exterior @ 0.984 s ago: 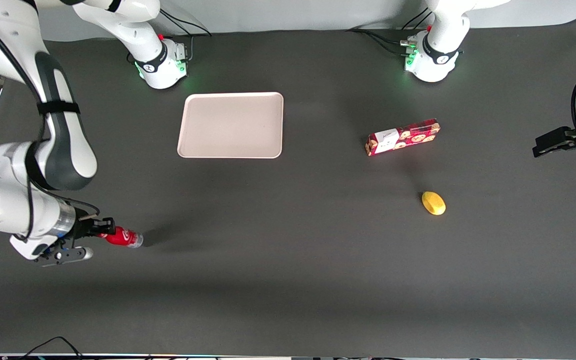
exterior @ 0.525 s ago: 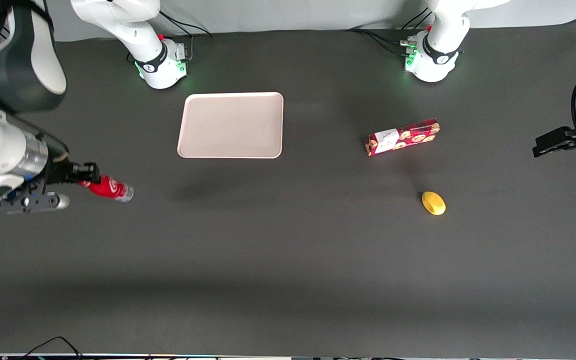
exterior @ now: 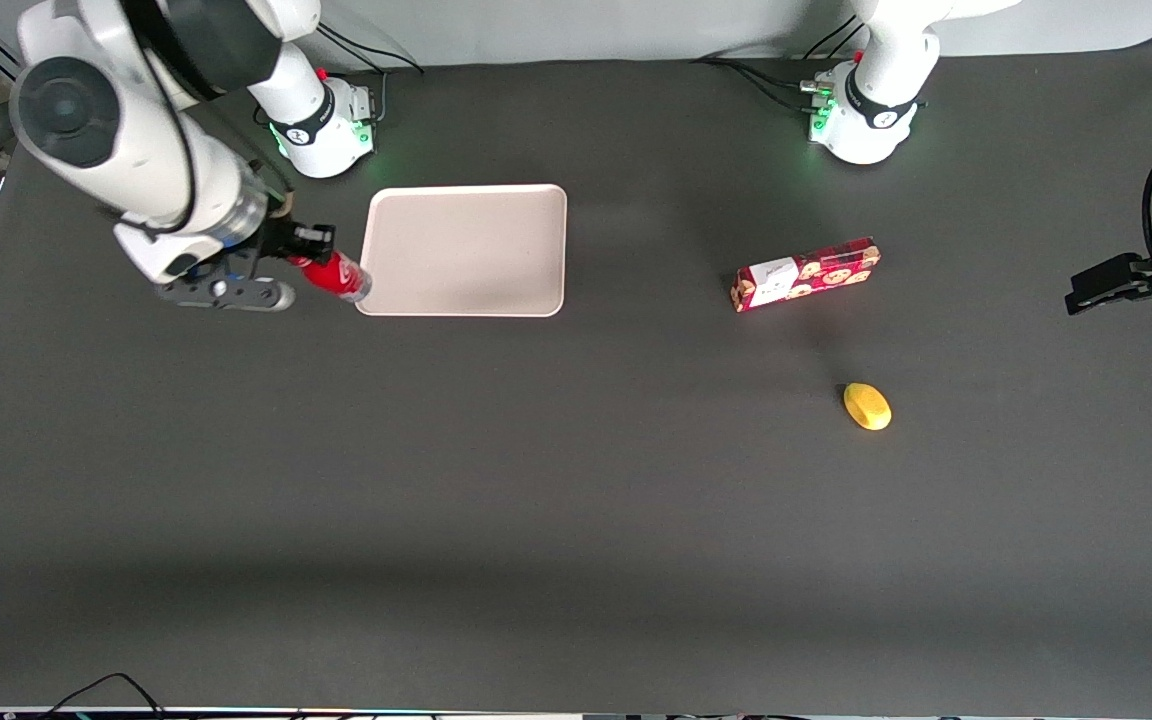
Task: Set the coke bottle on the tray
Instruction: 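Carry the held bottle over to the white tray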
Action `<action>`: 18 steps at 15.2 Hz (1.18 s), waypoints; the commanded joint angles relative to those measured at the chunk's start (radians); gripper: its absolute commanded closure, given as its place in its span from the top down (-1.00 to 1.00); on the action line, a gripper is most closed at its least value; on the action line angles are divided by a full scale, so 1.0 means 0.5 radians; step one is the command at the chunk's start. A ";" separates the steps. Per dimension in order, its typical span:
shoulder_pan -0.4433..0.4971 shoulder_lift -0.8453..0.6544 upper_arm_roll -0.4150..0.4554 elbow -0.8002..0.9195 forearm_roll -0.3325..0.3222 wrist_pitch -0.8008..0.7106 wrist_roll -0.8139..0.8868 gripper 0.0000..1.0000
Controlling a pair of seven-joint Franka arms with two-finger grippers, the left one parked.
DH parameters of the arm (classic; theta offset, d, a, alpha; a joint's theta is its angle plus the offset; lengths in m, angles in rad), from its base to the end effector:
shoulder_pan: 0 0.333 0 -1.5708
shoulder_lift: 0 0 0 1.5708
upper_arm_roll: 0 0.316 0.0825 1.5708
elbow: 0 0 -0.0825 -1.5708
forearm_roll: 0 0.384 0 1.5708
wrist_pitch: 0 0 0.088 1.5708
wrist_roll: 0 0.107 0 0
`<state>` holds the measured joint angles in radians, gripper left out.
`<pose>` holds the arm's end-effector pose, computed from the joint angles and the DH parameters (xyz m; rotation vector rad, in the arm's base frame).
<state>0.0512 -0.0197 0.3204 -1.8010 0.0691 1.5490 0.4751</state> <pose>0.4909 0.2006 0.5263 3.0764 -0.1707 -0.3690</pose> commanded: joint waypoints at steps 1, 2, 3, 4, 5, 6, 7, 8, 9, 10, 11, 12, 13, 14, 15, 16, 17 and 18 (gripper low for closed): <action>-0.010 -0.350 0.126 -0.520 0.132 0.230 0.114 -1.00; -0.010 -0.408 0.160 -0.628 0.153 0.279 0.114 -1.00; -0.010 -0.451 0.181 -0.732 0.178 0.338 0.114 -1.00; -0.010 -0.494 0.221 -0.833 0.181 0.387 0.118 -1.00; -0.010 -0.522 0.258 -0.922 0.181 0.439 0.118 -1.00; -0.004 -0.543 0.261 -1.002 0.181 0.488 0.118 -1.00; -0.004 -0.571 0.261 -1.088 0.181 0.555 0.118 -1.00; -0.004 -0.592 0.261 -1.180 0.178 0.632 0.108 -1.00; -0.004 -0.596 0.261 -1.251 0.178 0.712 0.099 -1.00; -0.004 -0.596 0.261 -1.303 0.178 0.782 0.090 -1.00; -0.004 -0.596 0.261 -1.346 0.178 0.847 0.087 -1.00; -0.004 -0.590 0.261 -1.392 0.178 0.914 0.081 -1.00; -0.004 -0.590 0.264 -1.444 0.178 1.000 0.081 -1.00; -0.004 -0.590 0.264 -1.487 0.175 1.049 0.081 -1.00; -0.001 -0.593 0.267 -1.527 0.175 1.096 0.081 -1.00; 0.002 -0.593 0.283 -1.549 0.175 1.123 0.081 -1.00; 0.002 -0.583 0.301 -1.564 0.175 1.139 0.081 -1.00; -0.001 -0.574 0.307 -1.589 0.175 1.157 0.081 -1.00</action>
<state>0.0510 -0.2710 0.4567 -2.5523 0.1351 2.0975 0.5201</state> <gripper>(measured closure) 0.674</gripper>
